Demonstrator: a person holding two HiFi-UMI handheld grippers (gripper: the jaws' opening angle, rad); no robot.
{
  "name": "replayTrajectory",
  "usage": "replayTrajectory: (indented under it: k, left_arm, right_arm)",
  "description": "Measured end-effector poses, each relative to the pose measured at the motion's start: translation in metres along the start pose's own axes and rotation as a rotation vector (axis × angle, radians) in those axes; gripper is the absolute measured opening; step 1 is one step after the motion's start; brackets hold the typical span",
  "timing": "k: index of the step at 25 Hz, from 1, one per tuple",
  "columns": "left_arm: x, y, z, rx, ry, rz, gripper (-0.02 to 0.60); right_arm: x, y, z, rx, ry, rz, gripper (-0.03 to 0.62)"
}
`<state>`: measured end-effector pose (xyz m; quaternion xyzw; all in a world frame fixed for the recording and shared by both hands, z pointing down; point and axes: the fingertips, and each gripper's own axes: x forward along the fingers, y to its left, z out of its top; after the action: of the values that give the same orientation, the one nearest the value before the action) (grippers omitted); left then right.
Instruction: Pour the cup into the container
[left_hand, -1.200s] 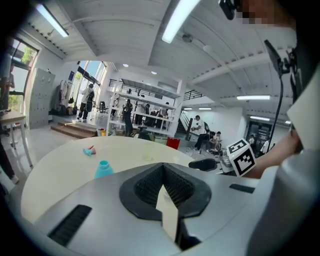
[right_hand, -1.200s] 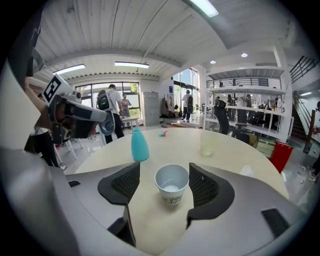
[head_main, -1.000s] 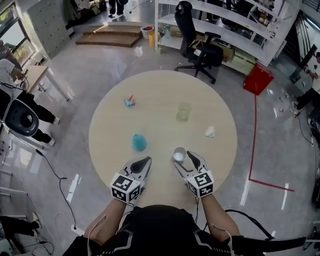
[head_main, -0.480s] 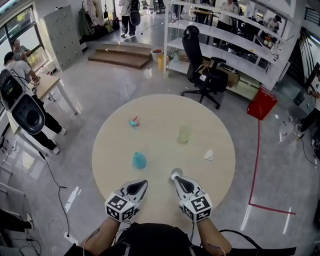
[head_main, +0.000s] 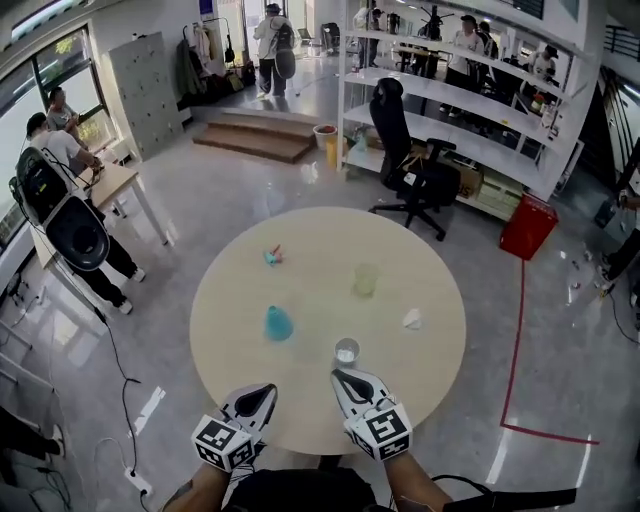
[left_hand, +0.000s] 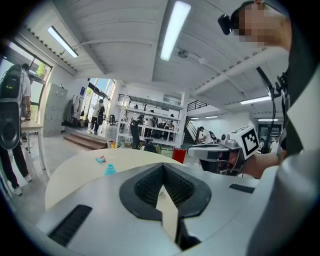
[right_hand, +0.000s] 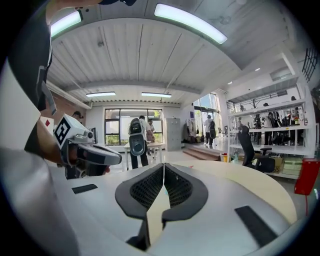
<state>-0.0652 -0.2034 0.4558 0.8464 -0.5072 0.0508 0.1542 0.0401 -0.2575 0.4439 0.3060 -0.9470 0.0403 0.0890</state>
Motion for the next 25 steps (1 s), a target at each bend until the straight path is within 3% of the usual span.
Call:
replayTrajectory:
  k: [12, 15, 18, 25]
  left_arm:
    - [-0.168, -0.062, -0.058, 0.012, -0.097, -0.067, -0.009]
    - [-0.207, -0.084, -0.072, 0.014, -0.081, -0.097, -0.009]
    - [-0.248, -0.108, -0.075, -0.017, -0.088, -0.079, -0.009]
    - [-0.316, -0.150, -0.073, -0.006, -0.153, -0.018, -0.009]
  right_arm:
    - [-0.099, 0.157, -0.011, 0.023, -0.044, -0.108, 0.009]
    - [-0.130, 0.195, -0.014, 0.056, -0.036, -0.146, 0.009]
    - [-0.162, 0.231, -0.011, 0.037, -0.010, -0.123, 0.010]
    - [-0.214, 0.285, -0.002, -0.014, -0.035, -0.066, 0.010]
